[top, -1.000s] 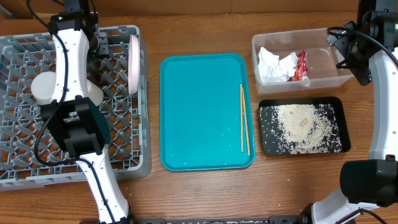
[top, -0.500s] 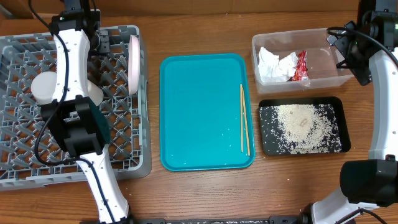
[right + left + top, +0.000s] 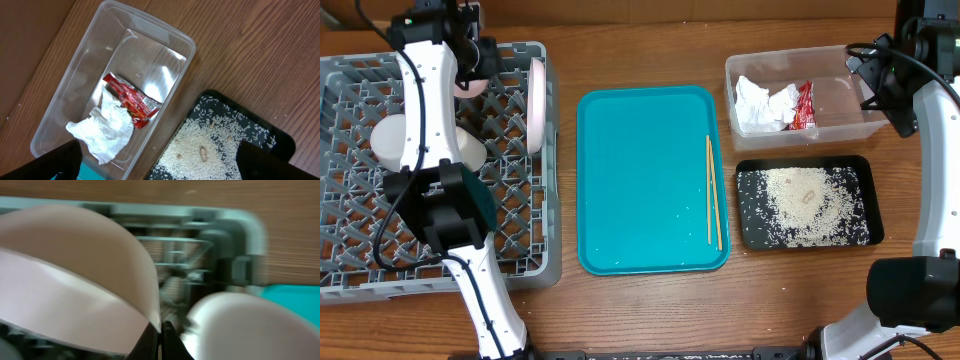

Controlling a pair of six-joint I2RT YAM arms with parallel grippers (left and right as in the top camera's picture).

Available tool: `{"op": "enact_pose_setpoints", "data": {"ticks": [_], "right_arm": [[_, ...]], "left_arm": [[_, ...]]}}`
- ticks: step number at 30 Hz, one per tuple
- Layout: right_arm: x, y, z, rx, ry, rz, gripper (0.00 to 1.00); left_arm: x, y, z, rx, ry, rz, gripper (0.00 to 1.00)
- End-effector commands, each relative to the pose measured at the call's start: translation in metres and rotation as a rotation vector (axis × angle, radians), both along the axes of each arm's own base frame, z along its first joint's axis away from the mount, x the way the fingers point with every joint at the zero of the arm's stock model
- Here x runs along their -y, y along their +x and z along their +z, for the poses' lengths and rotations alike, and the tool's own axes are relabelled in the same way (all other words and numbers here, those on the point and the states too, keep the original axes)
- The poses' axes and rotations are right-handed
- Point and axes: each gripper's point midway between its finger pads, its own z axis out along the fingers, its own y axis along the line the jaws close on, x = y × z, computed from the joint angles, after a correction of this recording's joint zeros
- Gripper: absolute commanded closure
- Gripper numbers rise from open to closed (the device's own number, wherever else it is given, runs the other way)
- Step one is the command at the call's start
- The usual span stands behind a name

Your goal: Sort waste into correct bins and load items into the dishwasher

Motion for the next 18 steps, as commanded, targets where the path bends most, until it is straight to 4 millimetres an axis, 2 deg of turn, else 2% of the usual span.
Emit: {"op": "enact_pose_setpoints", "data": {"ticks": [1,4,10,18], "right_arm": [[0.001,0.000,0.007,0.018,-0.011,0.004,0.00],[0.001,0.000,0.007,0.018,-0.011,0.004,0.00],[0.001,0.000,0.007,0.018,-0.011,0.004,0.00],[0.001,0.000,0.007,0.018,-0.011,0.004,0.00]], "left_arm": [[0.027,0.003,0.063,0.141,-0.216,-0.051,0.96],[0.027,-0.005,0.081,0.165,-0.310,-0.079,0.96],[0.016,-0.021,0.084,0.206,-0.510,-0.217,0.96],[-0.023,-0.038,0.080,0.339,-0.739,-0.299,0.96]]}}
